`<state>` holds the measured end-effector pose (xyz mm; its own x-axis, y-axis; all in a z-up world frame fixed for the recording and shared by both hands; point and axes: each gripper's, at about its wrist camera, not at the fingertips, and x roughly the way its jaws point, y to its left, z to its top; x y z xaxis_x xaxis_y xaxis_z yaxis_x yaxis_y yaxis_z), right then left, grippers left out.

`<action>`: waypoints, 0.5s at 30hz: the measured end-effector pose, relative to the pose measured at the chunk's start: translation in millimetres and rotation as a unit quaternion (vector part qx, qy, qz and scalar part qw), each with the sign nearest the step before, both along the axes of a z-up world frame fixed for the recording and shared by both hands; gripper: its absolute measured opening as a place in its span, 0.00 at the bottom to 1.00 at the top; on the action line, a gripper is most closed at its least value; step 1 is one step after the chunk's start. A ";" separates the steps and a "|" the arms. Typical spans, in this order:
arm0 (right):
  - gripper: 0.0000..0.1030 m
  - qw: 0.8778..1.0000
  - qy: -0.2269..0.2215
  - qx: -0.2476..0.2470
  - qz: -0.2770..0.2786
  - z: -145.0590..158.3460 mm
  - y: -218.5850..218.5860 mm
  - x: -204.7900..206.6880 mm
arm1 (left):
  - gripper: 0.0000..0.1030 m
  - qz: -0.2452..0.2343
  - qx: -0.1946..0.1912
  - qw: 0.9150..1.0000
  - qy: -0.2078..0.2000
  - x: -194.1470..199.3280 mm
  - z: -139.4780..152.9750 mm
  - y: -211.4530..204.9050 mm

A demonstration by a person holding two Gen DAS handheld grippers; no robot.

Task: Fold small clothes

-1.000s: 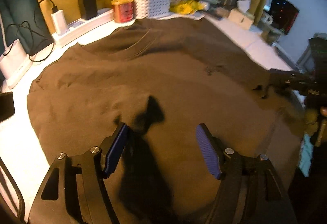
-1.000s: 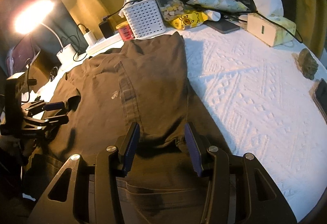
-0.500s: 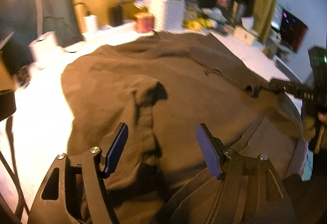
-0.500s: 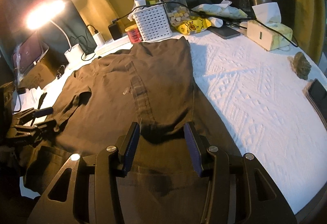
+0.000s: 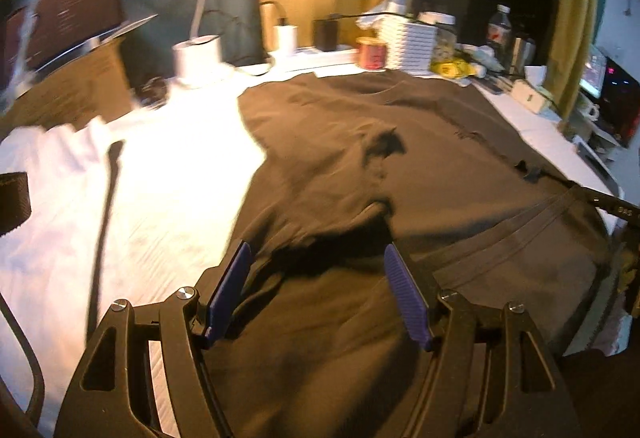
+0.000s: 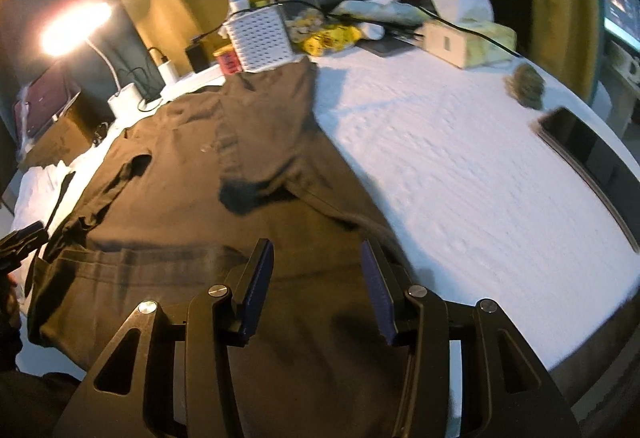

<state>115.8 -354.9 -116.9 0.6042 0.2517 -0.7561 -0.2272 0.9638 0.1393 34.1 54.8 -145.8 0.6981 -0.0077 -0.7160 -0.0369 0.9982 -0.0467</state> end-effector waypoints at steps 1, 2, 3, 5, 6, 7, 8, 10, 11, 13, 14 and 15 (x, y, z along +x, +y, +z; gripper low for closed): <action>0.47 1.000 0.000 -0.003 -0.002 -0.5 -3.0 -2.0 | 0.67 0.010 0.002 1.000 0.002 -5.8 -2.9 3.9; 0.47 1.000 -0.001 -0.006 -0.003 -0.8 -5.6 -3.7 | 0.67 0.017 0.002 1.000 0.004 -9.7 -5.0 5.7; 0.47 1.000 -0.002 -0.007 -0.004 -0.7 -6.9 -5.1 | 0.67 0.026 0.003 1.000 0.007 -13.5 -7.5 8.0; 0.47 1.000 -0.007 -0.022 -0.009 -1.2 -9.0 -7.7 | 0.67 0.043 0.010 0.999 0.013 -21.2 -12.9 13.5; 0.47 0.999 -0.011 -0.037 -0.013 -1.9 -8.8 -8.4 | 0.67 0.053 0.014 0.998 0.017 -25.1 -15.1 16.9; 0.47 0.999 -0.013 -0.047 -0.015 -2.9 -8.7 -8.7 | 0.67 0.060 0.017 0.998 0.017 -28.2 -15.8 19.0; 0.47 0.998 -0.011 -0.053 -0.014 -4.4 -8.4 -9.2 | 0.67 0.069 0.019 0.997 0.017 -31.4 -16.4 22.2; 0.47 0.998 -0.008 -0.067 -0.011 -7.8 -4.9 -9.4 | 0.67 0.076 0.022 0.997 0.014 -38.3 -17.0 26.7; 0.47 0.997 -0.007 -0.070 -0.009 -9.1 -2.6 -9.5 | 0.67 0.076 0.025 0.997 0.014 -40.2 -18.1 28.0; 0.47 0.997 -0.009 -0.071 -0.004 -9.9 1.8 -8.9 | 0.67 0.076 0.030 0.997 0.018 -41.9 -21.3 28.9; 0.47 0.997 -0.009 -0.071 0.000 -9.9 5.0 -8.4 | 0.67 0.073 0.031 0.997 0.021 -42.1 -23.5 29.1; 0.47 0.997 -0.010 -0.072 0.004 -10.2 8.2 -8.0 | 0.67 0.072 0.031 0.997 0.022 -42.8 -25.2 29.2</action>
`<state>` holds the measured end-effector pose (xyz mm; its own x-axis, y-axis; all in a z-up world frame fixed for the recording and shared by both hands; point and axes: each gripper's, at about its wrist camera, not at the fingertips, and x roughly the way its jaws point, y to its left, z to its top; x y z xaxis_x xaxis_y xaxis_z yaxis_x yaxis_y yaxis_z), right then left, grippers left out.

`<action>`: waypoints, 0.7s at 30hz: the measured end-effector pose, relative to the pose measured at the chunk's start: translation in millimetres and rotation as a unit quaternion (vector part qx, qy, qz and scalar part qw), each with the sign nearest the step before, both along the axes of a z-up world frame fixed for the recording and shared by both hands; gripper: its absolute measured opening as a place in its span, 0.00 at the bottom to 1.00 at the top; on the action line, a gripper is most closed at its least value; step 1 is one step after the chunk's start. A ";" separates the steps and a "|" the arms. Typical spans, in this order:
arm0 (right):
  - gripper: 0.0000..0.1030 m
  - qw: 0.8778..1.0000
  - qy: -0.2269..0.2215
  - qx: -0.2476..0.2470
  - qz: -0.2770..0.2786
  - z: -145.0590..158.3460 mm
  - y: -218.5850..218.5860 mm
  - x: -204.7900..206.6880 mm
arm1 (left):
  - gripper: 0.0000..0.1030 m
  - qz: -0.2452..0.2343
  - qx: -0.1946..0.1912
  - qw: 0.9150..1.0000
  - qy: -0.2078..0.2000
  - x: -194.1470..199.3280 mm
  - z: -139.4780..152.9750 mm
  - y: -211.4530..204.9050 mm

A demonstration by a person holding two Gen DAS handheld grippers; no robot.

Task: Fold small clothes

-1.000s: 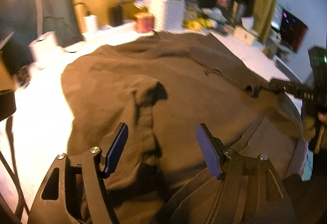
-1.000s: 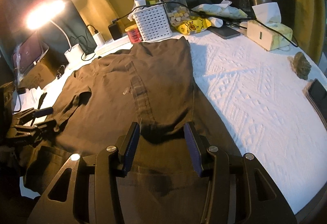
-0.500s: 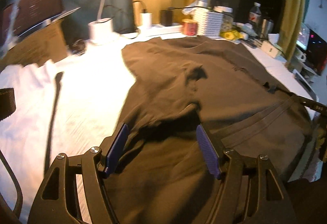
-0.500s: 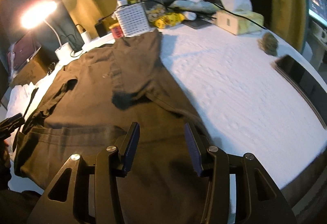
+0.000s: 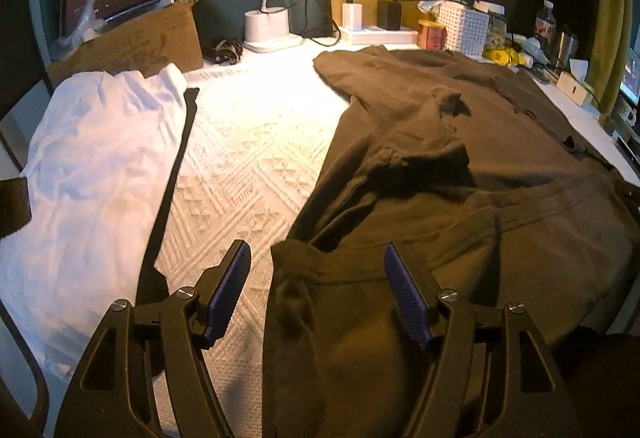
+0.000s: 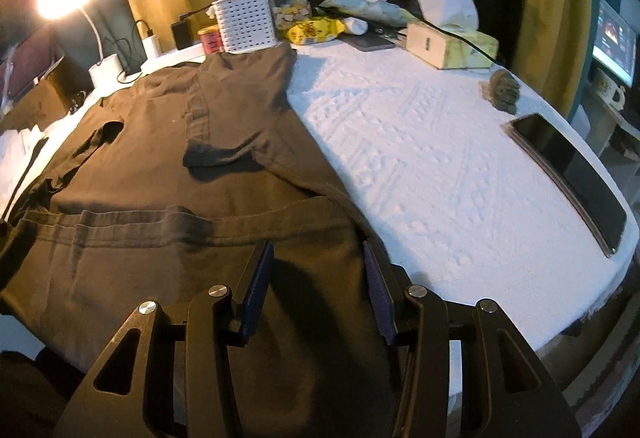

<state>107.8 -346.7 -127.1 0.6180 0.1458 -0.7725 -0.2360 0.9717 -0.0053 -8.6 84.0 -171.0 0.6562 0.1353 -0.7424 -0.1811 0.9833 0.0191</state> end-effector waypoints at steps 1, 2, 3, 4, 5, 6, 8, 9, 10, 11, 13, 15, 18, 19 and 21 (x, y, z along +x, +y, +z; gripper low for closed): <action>0.47 1.000 0.001 -0.004 0.005 -0.9 4.5 0.1 | 0.66 -0.002 0.000 1.000 -0.001 -0.5 -1.7 -0.3; 0.47 1.000 -0.001 -0.010 0.010 -1.8 8.9 -0.4 | 0.62 -0.004 0.001 1.000 -0.001 -1.1 -2.4 0.0; 0.47 1.000 -0.004 -0.017 0.014 -2.5 13.0 -1.4 | 0.49 -0.006 0.003 1.000 0.001 -1.6 -3.8 -0.2; 0.44 1.000 -0.008 -0.022 0.016 -3.1 16.4 -2.1 | 0.44 -0.008 0.003 1.000 0.004 -1.5 -4.9 0.4; 0.29 0.999 -0.011 -0.026 0.018 -3.4 19.0 -2.9 | 0.37 -0.010 0.004 1.000 0.007 -1.8 -6.5 1.1; 0.22 0.999 -0.013 -0.029 0.020 -2.9 20.6 -3.3 | 0.27 -0.010 0.006 1.000 0.010 -2.4 -8.2 2.1; 0.08 0.998 -0.024 -0.050 0.018 -2.3 25.3 -4.4 | 0.17 -0.010 0.007 1.000 0.014 -3.5 -10.1 4.2; 0.06 0.997 -0.032 -0.067 0.019 -1.4 28.2 -5.5 | 0.17 -0.011 0.005 1.000 0.013 -4.8 -9.8 4.7; 0.06 0.996 -0.037 -0.072 0.021 -0.4 29.7 -6.2 | 0.17 -0.013 0.005 1.000 0.014 -6.1 -8.9 4.0; 0.06 0.996 -0.042 -0.074 0.022 2.2 30.4 -7.3 | 0.16 -0.017 0.011 1.000 0.012 -8.0 -6.6 1.7; 0.06 0.995 -0.056 -0.080 0.020 8.9 31.1 -8.7 | 0.08 -0.023 0.026 0.999 0.002 -12.0 -0.3 -3.4; 0.06 0.994 -0.067 -0.080 0.018 16.0 30.7 -9.6 | 0.05 -0.027 0.028 0.999 -0.008 -15.8 6.1 -5.6; 0.06 0.995 -0.076 -0.069 0.020 25.2 28.3 -11.8 | 0.04 -0.027 0.026 0.999 -0.023 -20.2 12.5 -6.8; 0.06 0.995 -0.078 -0.061 0.022 28.3 26.7 -12.5 | 0.04 -0.027 0.027 0.999 -0.028 -21.2 14.4 -8.1; 0.05 0.995 -0.081 -0.046 0.021 34.7 22.8 -13.5 | 0.04 -0.029 0.027 0.999 -0.036 -23.0 19.7 -9.7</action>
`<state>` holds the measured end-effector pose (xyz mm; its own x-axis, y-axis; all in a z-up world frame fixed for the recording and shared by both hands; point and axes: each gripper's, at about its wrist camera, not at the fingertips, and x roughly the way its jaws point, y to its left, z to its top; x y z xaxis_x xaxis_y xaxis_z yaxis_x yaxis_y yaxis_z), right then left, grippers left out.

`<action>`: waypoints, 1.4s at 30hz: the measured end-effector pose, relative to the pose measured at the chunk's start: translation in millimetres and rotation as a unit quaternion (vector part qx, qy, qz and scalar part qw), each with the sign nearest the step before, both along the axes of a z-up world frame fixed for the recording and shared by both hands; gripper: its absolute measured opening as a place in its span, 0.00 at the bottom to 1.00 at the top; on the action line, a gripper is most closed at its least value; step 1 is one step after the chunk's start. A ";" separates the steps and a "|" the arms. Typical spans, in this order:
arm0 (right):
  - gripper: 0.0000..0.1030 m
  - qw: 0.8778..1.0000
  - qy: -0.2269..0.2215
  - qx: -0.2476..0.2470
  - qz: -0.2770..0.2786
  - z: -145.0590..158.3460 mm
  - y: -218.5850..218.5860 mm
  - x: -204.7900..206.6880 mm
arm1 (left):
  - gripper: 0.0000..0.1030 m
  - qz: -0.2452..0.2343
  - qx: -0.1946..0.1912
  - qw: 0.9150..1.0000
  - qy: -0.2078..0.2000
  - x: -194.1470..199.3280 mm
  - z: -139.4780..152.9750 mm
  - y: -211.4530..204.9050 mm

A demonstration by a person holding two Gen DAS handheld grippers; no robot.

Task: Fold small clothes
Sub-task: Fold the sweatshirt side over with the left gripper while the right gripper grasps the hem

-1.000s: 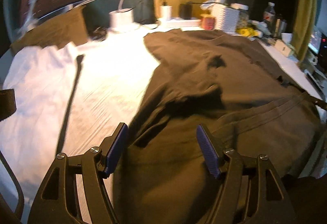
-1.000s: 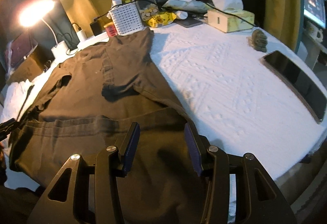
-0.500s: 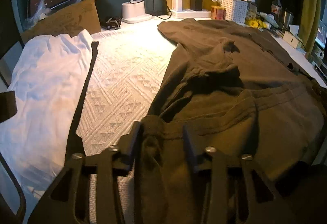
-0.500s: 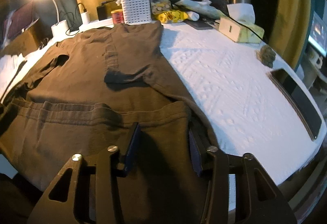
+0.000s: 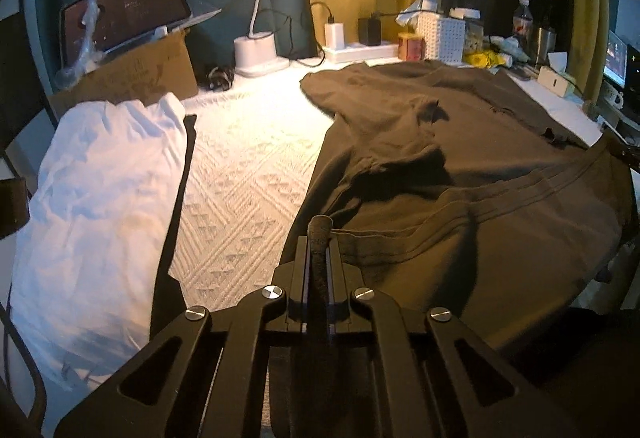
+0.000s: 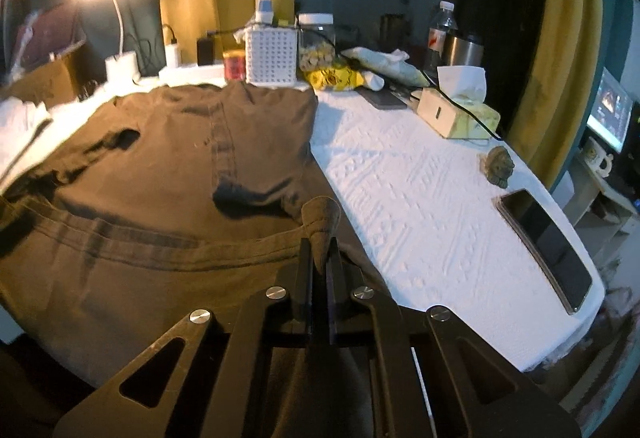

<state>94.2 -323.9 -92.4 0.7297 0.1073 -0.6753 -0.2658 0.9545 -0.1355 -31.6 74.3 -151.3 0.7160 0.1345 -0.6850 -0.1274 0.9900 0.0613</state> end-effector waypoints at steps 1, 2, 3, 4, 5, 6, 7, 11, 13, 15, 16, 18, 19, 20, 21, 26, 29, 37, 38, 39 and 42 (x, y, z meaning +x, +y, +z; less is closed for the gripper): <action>0.05 1.000 -0.001 0.001 0.000 2.0 0.1 -0.4 | 0.04 0.000 -0.001 1.000 -0.004 -0.9 2.9 0.0; 0.05 1.000 -0.003 0.003 0.000 4.5 -0.6 -0.9 | 0.04 0.000 -0.001 1.000 -0.008 -1.7 6.2 0.0; 0.05 1.000 -0.003 0.006 0.001 6.5 -1.3 -1.2 | 0.04 0.000 0.002 1.000 -0.013 -2.4 9.6 0.0; 0.05 1.000 -0.005 0.010 0.001 8.5 -2.2 -2.1 | 0.04 0.002 0.004 1.000 -0.016 -2.6 12.1 -0.4; 0.05 1.000 -0.006 0.014 0.001 9.9 -2.8 -2.7 | 0.04 0.004 0.006 1.000 -0.022 -3.2 15.3 0.6; 0.05 1.000 -0.007 0.020 0.001 12.2 -3.8 -3.0 | 0.04 0.007 0.007 1.000 -0.026 -3.4 17.7 1.8; 0.05 1.000 -0.009 0.024 0.001 13.8 -5.2 -4.0 | 0.04 0.009 0.009 0.999 -0.031 -3.7 21.5 3.6; 0.05 0.999 -0.015 0.044 0.004 22.1 -7.7 -5.5 | 0.04 0.015 0.015 0.999 -0.044 -3.6 30.9 7.9; 0.05 0.999 -0.020 0.049 0.004 26.8 -8.7 -4.9 | 0.04 0.017 0.017 0.998 -0.050 -3.2 34.5 9.1; 0.05 0.998 -0.025 0.051 0.002 31.4 -9.3 -3.8 | 0.04 0.019 0.017 0.998 -0.055 -1.7 37.4 10.5; 0.05 0.998 -0.027 0.054 0.001 33.8 -9.9 -2.9 | 0.04 0.020 0.016 0.998 -0.058 -0.9 39.1 11.4; 0.05 0.998 -0.031 0.057 -0.001 38.6 -11.0 -0.6 | 0.04 0.024 0.012 0.997 -0.067 0.6 43.1 14.5; 0.05 0.998 -0.033 0.057 -0.003 40.5 -11.9 0.6 | 0.04 0.026 0.008 0.997 -0.074 1.1 45.2 16.5; 0.05 0.998 -0.034 0.057 -0.004 42.0 -12.6 1.9 | 0.04 0.027 0.006 0.997 -0.077 1.5 46.3 17.8; 0.05 0.998 -0.035 0.057 -0.005 43.7 -13.0 3.8 | 0.04 0.029 0.004 0.996 -0.085 1.6 49.5 19.3; 0.05 0.998 -0.038 0.058 -0.008 48.5 -12.8 11.3 | 0.04 0.030 0.001 0.995 -0.099 6.7 55.3 24.7; 0.05 0.998 -0.038 0.057 -0.006 50.9 -11.0 15.3 | 0.04 0.025 0.007 0.995 -0.101 12.4 58.7 25.5; 0.05 0.997 -0.038 0.061 -0.008 56.6 -8.8 32.0 | 0.04 0.023 0.012 0.993 -0.112 29.2 69.4 30.7; 0.05 0.997 -0.038 0.062 -0.008 57.5 -8.6 35.3 | 0.04 0.024 0.012 0.993 -0.113 32.8 71.0 31.8; 0.05 0.997 -0.038 0.062 -0.009 58.0 -8.3 37.1 | 0.04 0.024 0.013 0.993 -0.113 35.4 71.9 32.6; 0.05 0.997 -0.037 0.063 -0.009 59.5 -6.9 45.6 | 0.04 0.025 0.014 0.993 -0.114 43.6 74.3 35.3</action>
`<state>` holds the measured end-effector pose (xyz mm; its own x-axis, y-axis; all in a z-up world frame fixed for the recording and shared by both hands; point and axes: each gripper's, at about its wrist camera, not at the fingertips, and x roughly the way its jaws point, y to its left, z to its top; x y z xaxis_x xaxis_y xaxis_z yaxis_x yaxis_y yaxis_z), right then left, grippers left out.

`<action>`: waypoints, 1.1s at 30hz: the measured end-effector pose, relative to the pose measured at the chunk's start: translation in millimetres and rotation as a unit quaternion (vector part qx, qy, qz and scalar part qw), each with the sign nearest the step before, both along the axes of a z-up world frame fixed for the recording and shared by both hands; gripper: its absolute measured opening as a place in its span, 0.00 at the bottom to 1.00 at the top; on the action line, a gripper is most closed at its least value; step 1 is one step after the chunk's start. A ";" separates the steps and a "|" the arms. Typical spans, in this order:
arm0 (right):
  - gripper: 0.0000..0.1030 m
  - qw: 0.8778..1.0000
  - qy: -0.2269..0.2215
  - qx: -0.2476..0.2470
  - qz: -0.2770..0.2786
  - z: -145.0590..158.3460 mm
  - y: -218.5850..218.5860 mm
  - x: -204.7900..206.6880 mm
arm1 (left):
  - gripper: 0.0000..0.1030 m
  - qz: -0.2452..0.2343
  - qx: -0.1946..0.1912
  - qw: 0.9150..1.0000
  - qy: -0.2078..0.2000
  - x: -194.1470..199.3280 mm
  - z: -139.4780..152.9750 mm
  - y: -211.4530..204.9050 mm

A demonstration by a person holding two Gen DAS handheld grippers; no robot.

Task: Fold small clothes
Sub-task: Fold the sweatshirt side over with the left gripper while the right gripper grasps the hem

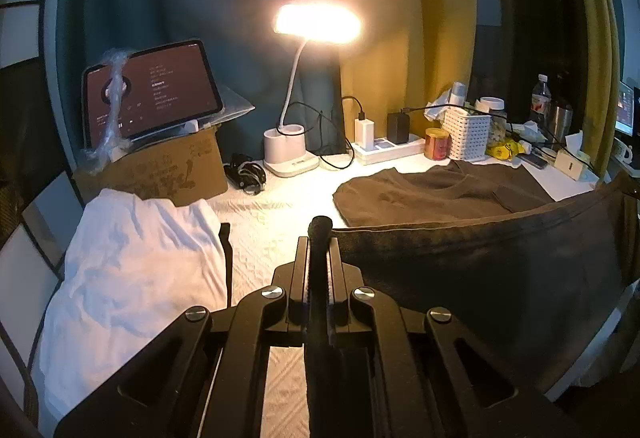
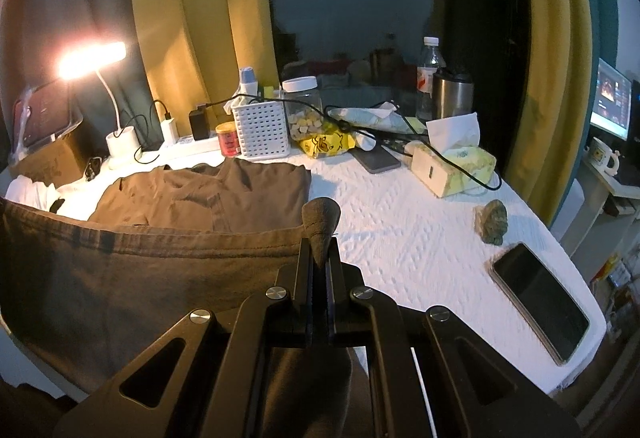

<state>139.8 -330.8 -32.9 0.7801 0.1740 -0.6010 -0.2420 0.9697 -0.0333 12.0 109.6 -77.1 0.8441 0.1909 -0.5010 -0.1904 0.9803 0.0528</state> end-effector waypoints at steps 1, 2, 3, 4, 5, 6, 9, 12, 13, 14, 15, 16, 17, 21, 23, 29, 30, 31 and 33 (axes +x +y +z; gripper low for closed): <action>0.05 1.000 0.000 0.000 0.000 0.4 0.5 3.7 | 0.04 0.001 0.001 1.000 0.000 3.0 0.7 0.8; 0.05 1.000 0.001 0.000 0.000 0.6 1.0 7.4 | 0.04 0.001 0.001 1.000 -0.001 5.9 1.2 1.5; 0.05 1.000 0.001 0.001 0.000 0.5 1.2 10.2 | 0.04 0.002 0.001 1.000 -0.001 8.7 2.0 1.8; 0.05 1.000 0.002 0.001 0.000 0.4 1.6 13.5 | 0.04 0.003 0.001 1.000 -0.001 11.9 2.6 2.6; 0.05 1.000 0.003 0.001 0.001 0.2 2.5 16.4 | 0.04 0.004 0.001 1.000 -0.001 14.0 2.9 3.2; 0.05 1.000 0.004 0.000 0.002 0.0 4.2 20.7 | 0.04 0.004 0.001 1.000 -0.001 16.9 3.2 4.0; 0.05 1.000 0.006 0.001 0.004 -0.4 6.6 29.7 | 0.04 0.006 0.001 1.000 0.000 24.8 3.9 6.1; 0.05 1.000 0.007 0.001 0.003 -0.3 9.2 36.5 | 0.04 0.008 0.005 1.000 0.001 33.8 5.7 8.6; 0.05 1.000 0.007 0.001 0.003 0.0 10.4 40.5 | 0.04 0.009 0.006 1.000 0.000 36.1 6.0 10.0; 0.05 1.000 0.007 0.001 0.003 0.4 11.6 44.6 | 0.04 0.010 0.006 1.000 -0.001 39.1 6.6 11.4; 0.05 1.000 0.007 0.001 0.004 0.6 13.1 48.4 | 0.04 0.011 0.006 1.000 -0.001 42.0 6.8 12.8; 0.05 1.000 0.008 0.001 0.004 0.7 13.8 52.5 | 0.04 0.011 0.006 1.000 -0.001 44.0 6.8 14.1; 0.05 1.000 0.008 0.000 0.004 1.0 14.7 55.2 | 0.04 0.011 0.006 1.000 -0.001 47.3 6.7 15.7; 0.05 1.000 0.009 -0.002 0.007 1.9 19.2 66.6 | 0.04 0.008 0.014 1.000 0.000 57.4 6.9 17.3; 0.05 1.000 0.008 -0.004 0.008 2.5 20.1 70.1 | 0.04 0.007 0.017 1.000 0.000 63.0 7.0 19.2; 0.05 1.000 0.004 -0.005 0.008 4.5 22.6 85.3 | 0.04 0.005 0.017 1.000 -0.002 77.7 7.7 24.8; 0.05 1.000 0.003 -0.005 0.008 4.9 23.4 88.0 | 0.04 0.005 0.017 1.000 -0.002 80.5 7.6 25.3; 0.05 1.000 0.002 -0.005 0.009 5.1 24.5 90.9 | 0.04 0.004 0.017 1.000 -0.001 83.2 7.2 26.0; 0.05 1.000 0.001 -0.006 0.010 5.4 26.5 96.6 | 0.04 0.003 0.020 1.000 -0.001 88.7 6.2 27.4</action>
<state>236.5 -304.3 -27.5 0.7756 0.1829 -0.6041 -0.2618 0.9641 -0.0442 100.7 137.0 -70.8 0.8440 0.2151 -0.4914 -0.1957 0.9764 0.0914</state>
